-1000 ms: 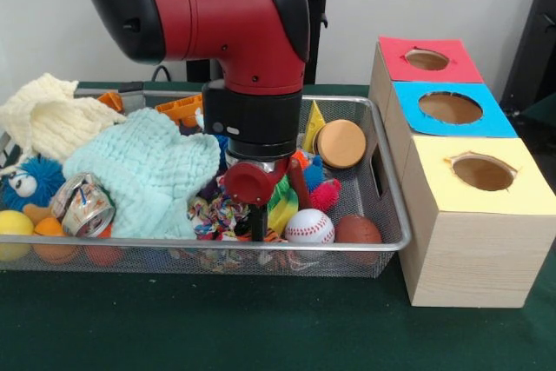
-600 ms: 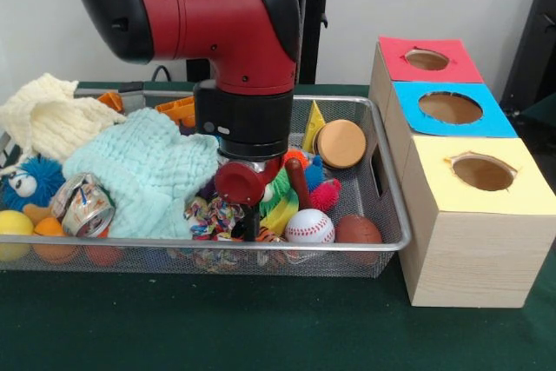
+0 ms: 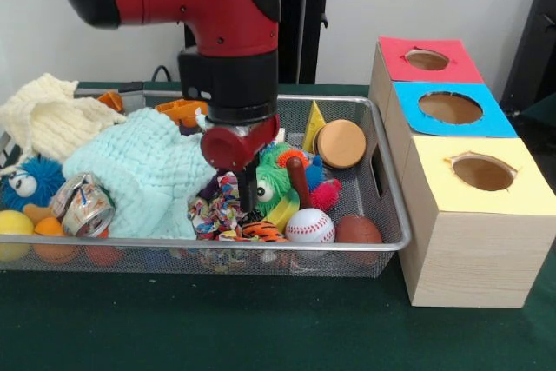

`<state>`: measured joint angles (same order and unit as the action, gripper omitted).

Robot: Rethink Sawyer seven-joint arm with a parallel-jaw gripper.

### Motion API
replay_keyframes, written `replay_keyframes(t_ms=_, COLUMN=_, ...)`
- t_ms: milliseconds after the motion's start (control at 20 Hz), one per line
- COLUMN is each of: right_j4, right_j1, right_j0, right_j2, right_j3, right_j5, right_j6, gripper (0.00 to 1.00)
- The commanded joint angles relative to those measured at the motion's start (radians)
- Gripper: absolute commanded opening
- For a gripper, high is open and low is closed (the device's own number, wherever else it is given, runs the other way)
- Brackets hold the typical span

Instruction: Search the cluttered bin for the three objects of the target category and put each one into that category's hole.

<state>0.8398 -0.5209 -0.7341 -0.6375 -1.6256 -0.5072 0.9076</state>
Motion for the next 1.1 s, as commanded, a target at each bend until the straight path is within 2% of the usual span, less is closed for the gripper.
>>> replay_keyframes(t_ms=50, right_j4=-0.089, right_j1=-0.132, right_j0=-0.039, right_j2=-0.098, right_j3=-0.178, right_j5=-0.127, right_j6=-0.110, gripper=0.00)
replay_keyframes(t_ms=300, right_j4=-0.130, right_j1=-0.182, right_j0=-0.029, right_j2=-0.104, right_j3=-0.221, right_j5=-0.173, right_j6=-0.105, gripper=0.00)
replay_keyframes(t_ms=400, right_j4=-0.128, right_j1=-0.171, right_j0=-0.005, right_j2=-0.095, right_j3=-0.210, right_j5=-0.168, right_j6=-0.084, gripper=0.00)
replay_keyframes(t_ms=650, right_j4=-0.048, right_j1=-0.092, right_j0=0.089, right_j2=-0.013, right_j3=-0.100, right_j5=-0.096, right_j6=0.005, gripper=0.00)
replay_keyframes(t_ms=900, right_j4=-0.035, right_j1=-0.077, right_j0=0.096, right_j2=0.006, right_j3=-0.062, right_j5=-0.101, right_j6=-0.032, gripper=0.00)
replay_keyframes(t_ms=1100, right_j4=-0.014, right_j1=-0.064, right_j0=0.089, right_j2=0.017, right_j3=-0.057, right_j5=-0.068, right_j6=-0.043, gripper=0.00)
